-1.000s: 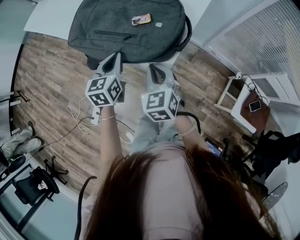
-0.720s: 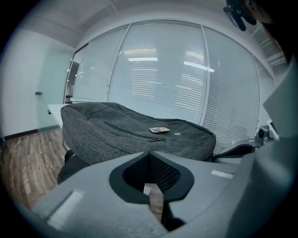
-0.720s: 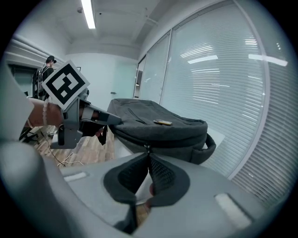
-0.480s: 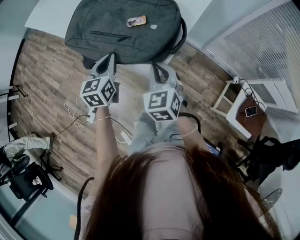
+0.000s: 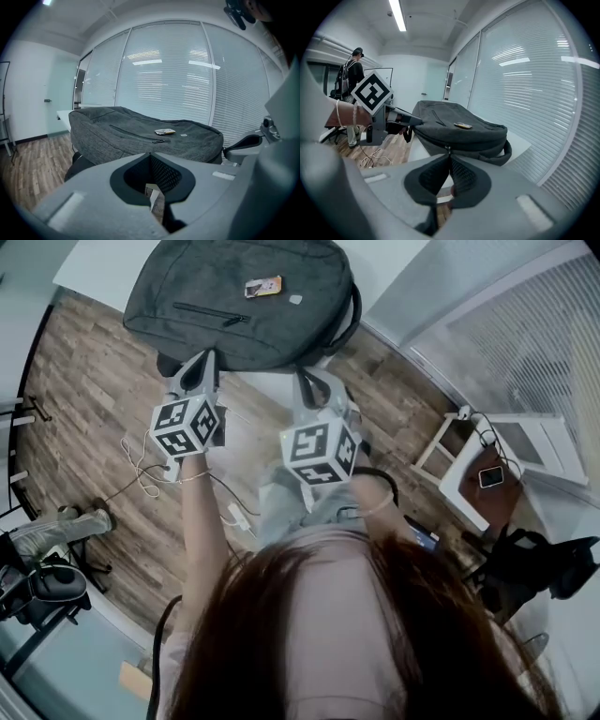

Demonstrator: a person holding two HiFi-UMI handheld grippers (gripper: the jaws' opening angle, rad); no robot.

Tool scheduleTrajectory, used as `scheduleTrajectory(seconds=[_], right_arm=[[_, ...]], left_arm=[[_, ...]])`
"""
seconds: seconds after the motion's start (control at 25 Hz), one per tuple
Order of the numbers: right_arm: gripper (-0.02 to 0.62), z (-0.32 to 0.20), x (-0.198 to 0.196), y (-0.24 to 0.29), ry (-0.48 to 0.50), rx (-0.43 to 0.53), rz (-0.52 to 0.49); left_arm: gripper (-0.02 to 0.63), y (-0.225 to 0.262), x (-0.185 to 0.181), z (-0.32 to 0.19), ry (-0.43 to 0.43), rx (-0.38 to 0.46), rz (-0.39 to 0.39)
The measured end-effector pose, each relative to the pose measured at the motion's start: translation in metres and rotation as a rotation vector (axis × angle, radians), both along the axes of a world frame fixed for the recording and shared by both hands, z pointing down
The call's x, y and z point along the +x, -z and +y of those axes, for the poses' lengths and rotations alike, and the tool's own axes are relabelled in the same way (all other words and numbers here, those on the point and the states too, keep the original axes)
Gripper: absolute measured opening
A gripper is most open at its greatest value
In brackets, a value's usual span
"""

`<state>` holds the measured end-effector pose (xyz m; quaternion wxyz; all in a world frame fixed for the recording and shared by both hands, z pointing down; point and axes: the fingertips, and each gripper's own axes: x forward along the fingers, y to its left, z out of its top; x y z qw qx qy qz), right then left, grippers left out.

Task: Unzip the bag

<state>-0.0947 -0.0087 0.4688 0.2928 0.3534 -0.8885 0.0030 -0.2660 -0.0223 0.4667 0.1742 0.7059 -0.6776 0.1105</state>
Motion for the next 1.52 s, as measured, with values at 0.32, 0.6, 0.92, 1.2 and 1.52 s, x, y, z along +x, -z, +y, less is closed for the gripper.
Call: scheduleTrajectory(seconds=[0.32, 0.6, 0.92, 1.2, 1.52], right_arm=[[0.011, -0.011, 0.014, 0.004, 0.055, 0.012, 0.014], [0.011, -0.022, 0.027, 0.009, 0.048, 0.019, 0.041], [0.011, -0.042, 0.041, 0.014, 0.014, 0.011, 0.085], [0.011, -0.051, 0.045, 0.016, -0.005, -0.01, 0.116], [0.012, -0.066, 0.051, 0.016, -0.04, 0.002, 0.161]], left_arm=[[0.008, -0.001, 0.0, -0.001, 0.041, 0.016, -0.012], [0.008, -0.002, -0.001, 0.001, 0.044, 0.031, -0.015], [0.008, -0.001, -0.001, 0.0, 0.029, 0.039, -0.018], [0.008, -0.001, 0.0, 0.001, 0.009, 0.045, -0.005], [0.008, -0.001, 0.001, 0.002, -0.039, 0.052, -0.005]])
